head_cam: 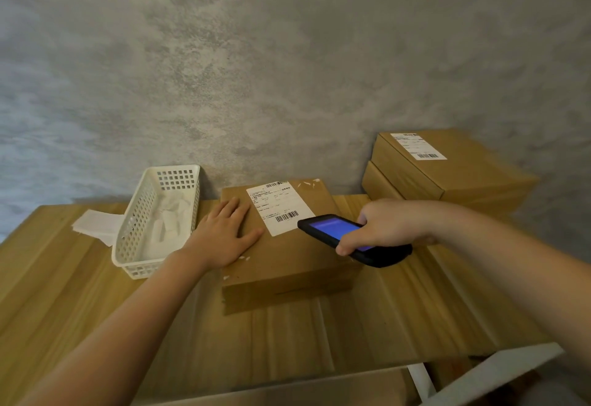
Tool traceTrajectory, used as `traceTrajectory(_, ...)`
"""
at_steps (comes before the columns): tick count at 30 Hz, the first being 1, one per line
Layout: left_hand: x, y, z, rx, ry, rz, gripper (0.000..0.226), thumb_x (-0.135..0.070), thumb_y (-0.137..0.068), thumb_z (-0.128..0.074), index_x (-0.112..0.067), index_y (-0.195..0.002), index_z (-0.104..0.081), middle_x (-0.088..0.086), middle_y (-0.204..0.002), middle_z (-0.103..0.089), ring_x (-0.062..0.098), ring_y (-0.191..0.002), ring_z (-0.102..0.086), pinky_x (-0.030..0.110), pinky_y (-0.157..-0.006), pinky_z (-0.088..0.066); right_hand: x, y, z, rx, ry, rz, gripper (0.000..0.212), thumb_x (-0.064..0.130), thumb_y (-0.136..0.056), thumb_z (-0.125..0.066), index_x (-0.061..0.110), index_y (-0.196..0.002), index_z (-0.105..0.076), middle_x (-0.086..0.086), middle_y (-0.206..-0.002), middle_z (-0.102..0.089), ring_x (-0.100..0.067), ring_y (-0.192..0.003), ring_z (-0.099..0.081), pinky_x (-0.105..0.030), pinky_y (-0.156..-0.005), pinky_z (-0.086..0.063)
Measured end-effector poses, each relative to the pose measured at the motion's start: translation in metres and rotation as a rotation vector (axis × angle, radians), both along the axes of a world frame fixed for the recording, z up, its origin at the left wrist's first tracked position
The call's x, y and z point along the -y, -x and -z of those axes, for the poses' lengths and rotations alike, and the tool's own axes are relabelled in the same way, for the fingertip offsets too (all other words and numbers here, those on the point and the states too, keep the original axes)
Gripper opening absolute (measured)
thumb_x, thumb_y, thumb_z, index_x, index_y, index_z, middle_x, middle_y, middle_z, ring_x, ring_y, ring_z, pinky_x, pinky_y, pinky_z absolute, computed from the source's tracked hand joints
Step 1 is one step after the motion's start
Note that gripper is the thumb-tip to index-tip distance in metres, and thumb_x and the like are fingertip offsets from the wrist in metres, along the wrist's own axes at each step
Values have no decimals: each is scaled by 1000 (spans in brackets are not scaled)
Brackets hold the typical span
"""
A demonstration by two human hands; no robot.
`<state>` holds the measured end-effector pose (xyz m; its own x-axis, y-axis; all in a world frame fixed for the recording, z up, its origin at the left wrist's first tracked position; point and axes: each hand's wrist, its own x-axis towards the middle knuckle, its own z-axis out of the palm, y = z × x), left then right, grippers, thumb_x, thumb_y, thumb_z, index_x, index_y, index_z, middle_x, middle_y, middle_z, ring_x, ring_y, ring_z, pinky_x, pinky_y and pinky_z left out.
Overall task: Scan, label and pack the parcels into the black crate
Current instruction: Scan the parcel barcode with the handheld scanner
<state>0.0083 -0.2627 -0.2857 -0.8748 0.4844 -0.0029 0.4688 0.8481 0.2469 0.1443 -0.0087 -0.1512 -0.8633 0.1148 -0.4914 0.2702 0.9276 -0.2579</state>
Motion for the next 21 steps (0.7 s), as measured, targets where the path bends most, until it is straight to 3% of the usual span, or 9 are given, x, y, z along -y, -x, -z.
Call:
traceTrajectory(5, 2, 2, 0, 0, 11, 4, 91, -78, -81, -18, -27, -157, -10, 1, -165, -6, 22, -152, -2, 43, -123, -9, 6, 0, -2, 13, -4, -18, 62, 71, -70, -65, 13, -93, -66, -4, -80, -65, -17, -70, -64, -26, -61, -45)
traceTrajectory(21, 7, 5, -2, 15, 4, 16, 87, -77, -86, -27, -27, -157, -11, 1, -165, -7, 22, -151, -4, 41, -122, -8, -8, -1, 2, 8, 8, -18, 56, 66, -75, -65, 14, -96, -65, -4, -82, -66, -16, -69, -62, -25, -61, -45)
